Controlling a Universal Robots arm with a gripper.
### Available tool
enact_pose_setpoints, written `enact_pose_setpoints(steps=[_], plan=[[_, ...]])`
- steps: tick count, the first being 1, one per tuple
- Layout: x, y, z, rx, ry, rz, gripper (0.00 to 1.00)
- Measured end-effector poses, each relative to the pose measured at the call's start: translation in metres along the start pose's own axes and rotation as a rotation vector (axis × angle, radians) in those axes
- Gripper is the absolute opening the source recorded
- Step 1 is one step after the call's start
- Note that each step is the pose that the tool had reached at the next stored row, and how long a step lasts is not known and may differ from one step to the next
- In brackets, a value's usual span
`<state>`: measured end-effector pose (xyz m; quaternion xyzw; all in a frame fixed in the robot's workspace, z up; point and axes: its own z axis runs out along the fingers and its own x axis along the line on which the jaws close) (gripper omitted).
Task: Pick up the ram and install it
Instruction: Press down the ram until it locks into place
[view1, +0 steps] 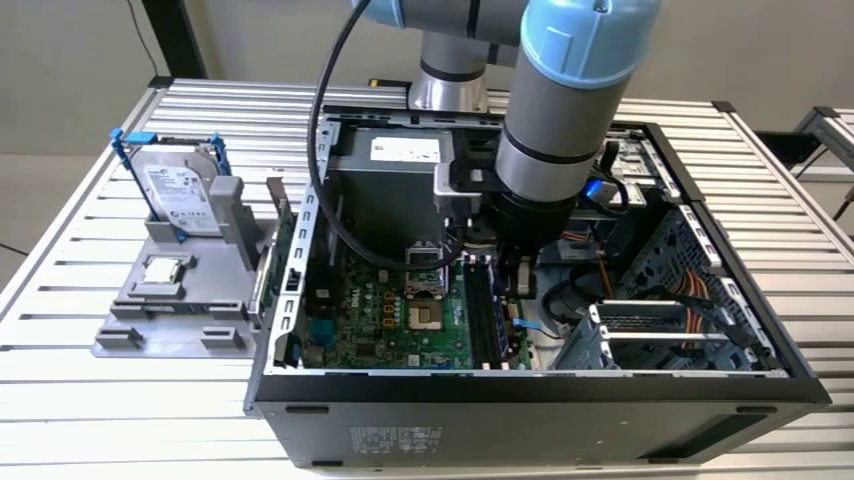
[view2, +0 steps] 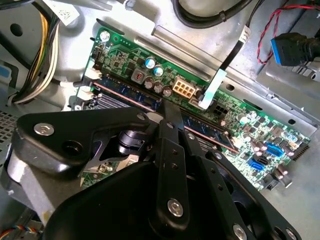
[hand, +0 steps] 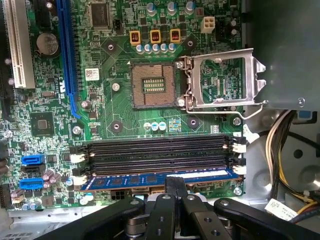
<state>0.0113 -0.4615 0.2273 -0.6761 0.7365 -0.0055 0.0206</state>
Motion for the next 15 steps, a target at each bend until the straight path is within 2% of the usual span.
enact_pose_setpoints(steps=[2, 7, 9, 10, 12, 15], plan=[[0.0, 0.0, 0.0011, 0.0001, -0.0005, 0.0, 0.0], [0.0004, 0.0003, 0.0094, -0.0003, 0.0016, 0.0, 0.0], [0.0003, 0.0004, 0.01, -0.0003, 0.0018, 0.0, 0.0], [0.0, 0.0003, 0.0087, -0.0004, 0.002, 0.0, 0.0], [-0.0006, 0.0001, 0.0031, 0.0004, -0.0034, 0.0, 0.0], [-0.0003, -0.0003, -0.0109, -0.0009, -0.0002, 0.0, 0.0]])
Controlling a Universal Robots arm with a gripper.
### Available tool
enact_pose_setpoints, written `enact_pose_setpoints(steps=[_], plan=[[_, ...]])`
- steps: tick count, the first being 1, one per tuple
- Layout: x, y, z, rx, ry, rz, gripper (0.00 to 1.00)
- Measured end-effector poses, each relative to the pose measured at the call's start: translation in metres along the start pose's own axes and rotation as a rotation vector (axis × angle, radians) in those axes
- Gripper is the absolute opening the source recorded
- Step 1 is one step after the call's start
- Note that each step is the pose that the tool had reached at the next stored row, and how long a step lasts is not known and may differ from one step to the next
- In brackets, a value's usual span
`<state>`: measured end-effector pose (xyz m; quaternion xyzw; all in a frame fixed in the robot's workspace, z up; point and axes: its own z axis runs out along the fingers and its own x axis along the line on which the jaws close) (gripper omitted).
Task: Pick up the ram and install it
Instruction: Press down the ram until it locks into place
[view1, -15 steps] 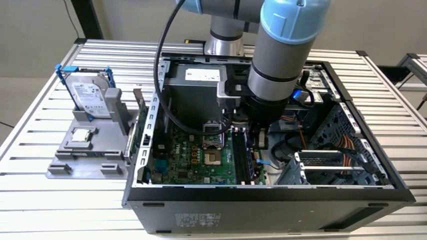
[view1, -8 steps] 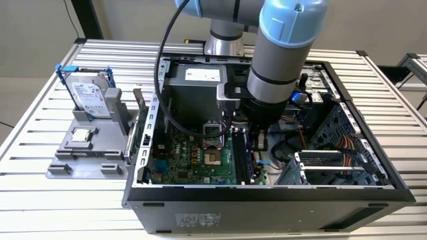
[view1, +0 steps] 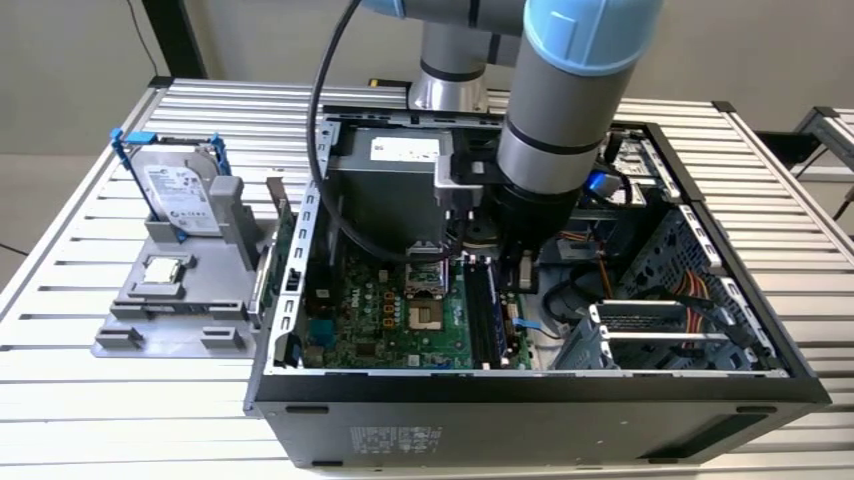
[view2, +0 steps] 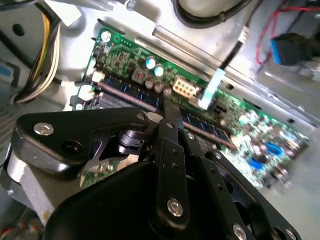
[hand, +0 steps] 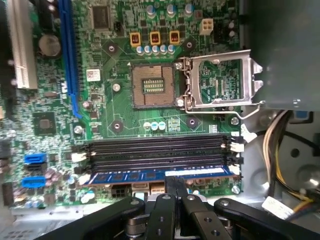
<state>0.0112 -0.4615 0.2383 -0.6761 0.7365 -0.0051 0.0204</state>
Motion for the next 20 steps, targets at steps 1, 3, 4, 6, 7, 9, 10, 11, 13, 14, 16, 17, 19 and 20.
enact_pose_setpoints(steps=[1, 3, 4, 6, 7, 9, 10, 11, 13, 14, 16, 17, 19, 20], plan=[[-0.0001, -0.0001, -0.0033, -0.0002, -0.0001, 0.0, 0.0], [-0.0002, -0.0003, -0.0093, -0.0004, 0.0001, 0.0, 0.0], [-0.0002, -0.0004, -0.0116, -0.0005, 0.0002, 0.0, 0.0], [-0.0003, -0.0006, -0.0158, -0.0005, 0.0001, 0.0, 0.0], [-0.0004, -0.0006, -0.0178, -0.0006, 0.0002, 0.0, 0.0], [-0.0004, -0.0007, -0.0211, -0.0008, 0.0002, 0.0, 0.0], [-0.0005, -0.0008, -0.0223, -0.0012, 0.0001, 0.0, 0.0], [-0.0005, -0.0008, -0.0238, -0.0014, 0.0003, 0.0, 0.0], [-0.0006, -0.0009, -0.0263, -0.002, 0.0002, 0.0, 0.0], [-0.0006, -0.001, -0.0275, -0.0022, 0.0003, 0.0, 0.0], [-0.0007, -0.001, -0.0297, -0.0023, 0.0003, 0.0, 0.0], [-0.0007, -0.0011, -0.0308, -0.0023, 0.0004, 0.0, 0.0], [-0.0007, -0.0012, -0.0333, -0.0023, 0.0004, 0.0, 0.0], [-0.0008, -0.0012, -0.0345, -0.0023, 0.0002, 0.0, 0.0]])
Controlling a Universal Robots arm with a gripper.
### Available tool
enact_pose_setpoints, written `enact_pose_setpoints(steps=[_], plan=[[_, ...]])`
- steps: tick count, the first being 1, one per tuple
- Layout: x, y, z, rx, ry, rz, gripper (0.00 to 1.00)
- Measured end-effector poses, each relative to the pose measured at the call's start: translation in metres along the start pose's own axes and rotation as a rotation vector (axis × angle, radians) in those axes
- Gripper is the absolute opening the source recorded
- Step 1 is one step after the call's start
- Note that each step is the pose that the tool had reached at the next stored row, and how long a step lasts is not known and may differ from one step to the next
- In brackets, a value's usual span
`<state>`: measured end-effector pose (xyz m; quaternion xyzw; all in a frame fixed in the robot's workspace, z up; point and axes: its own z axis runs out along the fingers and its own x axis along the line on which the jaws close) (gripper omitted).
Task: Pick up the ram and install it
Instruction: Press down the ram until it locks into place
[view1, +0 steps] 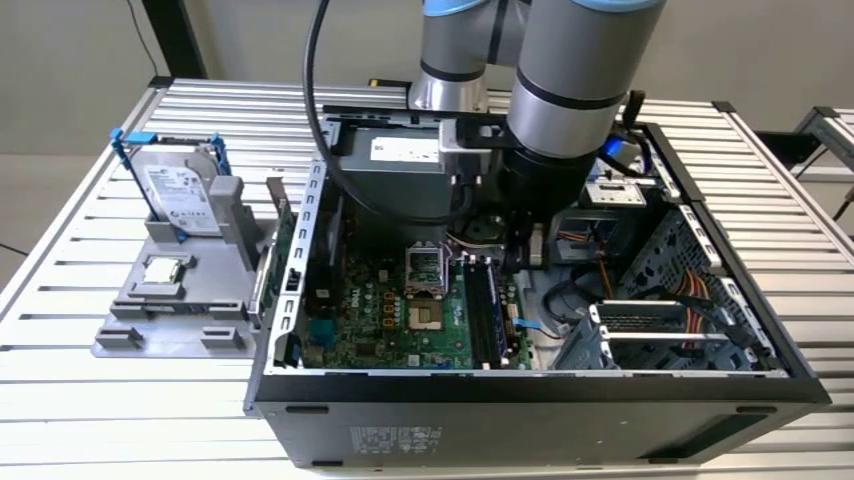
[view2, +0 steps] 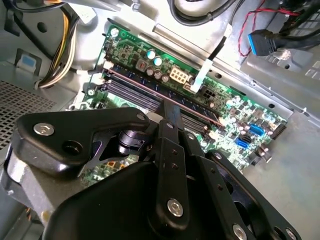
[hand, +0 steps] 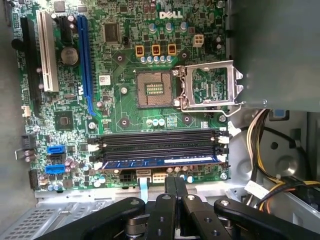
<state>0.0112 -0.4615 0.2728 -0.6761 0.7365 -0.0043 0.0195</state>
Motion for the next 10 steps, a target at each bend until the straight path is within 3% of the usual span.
enact_pose_setpoints(steps=[10], plan=[[-0.0001, -0.0001, -0.003, -0.0001, 0.0, 0.0, 0.0]])
